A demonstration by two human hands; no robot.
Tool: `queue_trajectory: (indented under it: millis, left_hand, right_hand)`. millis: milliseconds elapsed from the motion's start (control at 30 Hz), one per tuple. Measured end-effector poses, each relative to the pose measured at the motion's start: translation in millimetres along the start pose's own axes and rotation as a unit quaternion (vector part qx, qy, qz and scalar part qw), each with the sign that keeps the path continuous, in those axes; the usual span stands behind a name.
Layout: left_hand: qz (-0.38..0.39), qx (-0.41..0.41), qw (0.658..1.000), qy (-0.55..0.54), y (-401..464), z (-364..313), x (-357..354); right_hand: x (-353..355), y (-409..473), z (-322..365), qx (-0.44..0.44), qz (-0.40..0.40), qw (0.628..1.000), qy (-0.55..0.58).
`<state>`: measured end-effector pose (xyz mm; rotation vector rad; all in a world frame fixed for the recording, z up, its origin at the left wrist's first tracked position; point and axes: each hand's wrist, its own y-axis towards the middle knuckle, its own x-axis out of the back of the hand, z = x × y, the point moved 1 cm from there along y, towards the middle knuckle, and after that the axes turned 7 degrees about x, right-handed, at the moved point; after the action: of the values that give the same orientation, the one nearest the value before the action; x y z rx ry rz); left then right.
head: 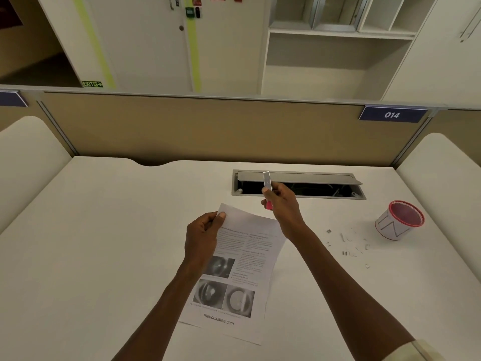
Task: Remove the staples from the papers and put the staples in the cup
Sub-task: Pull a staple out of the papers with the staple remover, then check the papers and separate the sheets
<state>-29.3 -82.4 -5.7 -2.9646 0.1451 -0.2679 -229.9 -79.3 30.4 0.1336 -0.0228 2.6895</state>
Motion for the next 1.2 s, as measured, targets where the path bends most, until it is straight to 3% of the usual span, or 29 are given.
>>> queue_trajectory:
  millis: [400,700,967,1067,1133,1200]
  left_hand:
    - [-0.024,0.025,0.999,-0.017,4,8,21]
    - [-0.027,0.034,0.999,-0.001,11,17,28]
    - [-0.019,0.042,0.999,0.008,18,19,24]
    - [-0.017,0.047,0.999,0.002,19,20,24]
    - [-0.018,0.045,0.999,-0.002,18,19,24]
    - [-0.020,0.048,0.999,-0.007,17,18,24]
  right_hand:
    - [52,6,-84,-0.096,-0.123,0.949,-0.273]
    - [53,21,-130,-0.092,-0.114,0.905,-0.400]
    - [51,37,-143,-0.094,-0.111,0.901,-0.409]
    - [55,35,-142,-0.046,-0.123,0.894,-0.428]
    - [52,27,-129,0.021,-0.153,0.918,-0.365]
    - [45,15,-113,0.066,-0.126,0.953,-0.267]
